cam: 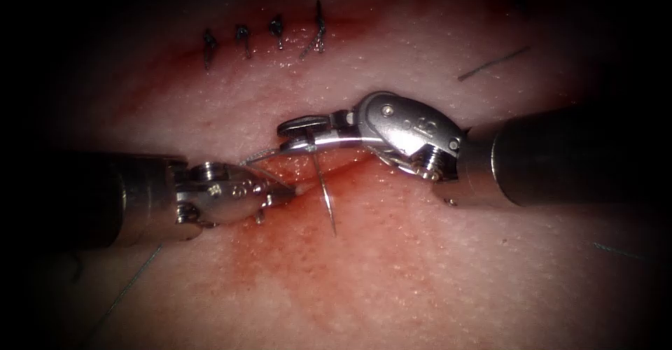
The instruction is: Wound Closure
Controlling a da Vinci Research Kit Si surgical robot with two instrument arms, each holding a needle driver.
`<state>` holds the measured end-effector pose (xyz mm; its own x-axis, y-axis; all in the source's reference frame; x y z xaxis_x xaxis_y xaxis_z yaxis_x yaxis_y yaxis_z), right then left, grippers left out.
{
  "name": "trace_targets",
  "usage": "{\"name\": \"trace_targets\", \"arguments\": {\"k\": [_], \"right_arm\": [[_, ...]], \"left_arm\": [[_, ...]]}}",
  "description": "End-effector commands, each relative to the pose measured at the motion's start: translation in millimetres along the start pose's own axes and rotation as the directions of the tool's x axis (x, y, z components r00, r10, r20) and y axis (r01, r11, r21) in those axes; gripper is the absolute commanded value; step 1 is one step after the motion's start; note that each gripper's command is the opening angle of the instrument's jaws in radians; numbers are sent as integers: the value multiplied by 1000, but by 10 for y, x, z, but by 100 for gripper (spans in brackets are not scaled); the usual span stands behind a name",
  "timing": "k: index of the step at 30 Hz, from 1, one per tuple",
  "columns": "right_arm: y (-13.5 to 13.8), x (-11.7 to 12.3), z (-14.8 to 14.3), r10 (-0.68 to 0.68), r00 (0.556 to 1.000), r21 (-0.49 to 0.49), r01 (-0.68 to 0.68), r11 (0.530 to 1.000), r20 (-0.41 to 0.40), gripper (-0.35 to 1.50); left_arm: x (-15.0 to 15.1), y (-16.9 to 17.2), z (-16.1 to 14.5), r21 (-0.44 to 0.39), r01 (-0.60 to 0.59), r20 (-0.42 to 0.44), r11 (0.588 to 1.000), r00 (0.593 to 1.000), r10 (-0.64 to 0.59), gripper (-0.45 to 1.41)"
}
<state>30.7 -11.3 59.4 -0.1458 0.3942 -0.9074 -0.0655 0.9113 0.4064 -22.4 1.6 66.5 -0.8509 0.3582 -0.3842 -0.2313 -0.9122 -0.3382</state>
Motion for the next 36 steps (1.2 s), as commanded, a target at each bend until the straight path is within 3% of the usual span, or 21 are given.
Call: {"name": "trace_targets", "arguments": {"k": [1, 4, 11, 16, 29, 36], "right_arm": [[1, -9, 12, -4, 1000, -5, 4, 1000, 0, -35], [5, -12, 21, -15, 1000, -18, 15, 1000, 3, -35], [12, -19, 34, -78, 996, -35, 79, 996, 30, -35], [16, -27, 34, -220, 974, -36, 223, 974, 61, -35], [19, -34, 31, -421, 907, -53, 421, 906, 9, -35], [5, -38, 27, -418, 909, -22, 418, 908, 9, -35]], "left_arm": [[1, 6, 9, -13, -2, 7, 1000, 1000, 2, -45], [2, 8, 9, -30, -2, 19, 1000, 1000, 3, -45], [3, 8, 8, -40, 16, 20, 999, 1000, -15, -16], [4, 12, 7, -47, 28, 24, 999, 999, -27, -5], [7, 19, 2, -61, 37, 29, 997, 999, -35, 14], [8, 17, 0, -65, 36, 28, 997, 999, -34, 20]]}}
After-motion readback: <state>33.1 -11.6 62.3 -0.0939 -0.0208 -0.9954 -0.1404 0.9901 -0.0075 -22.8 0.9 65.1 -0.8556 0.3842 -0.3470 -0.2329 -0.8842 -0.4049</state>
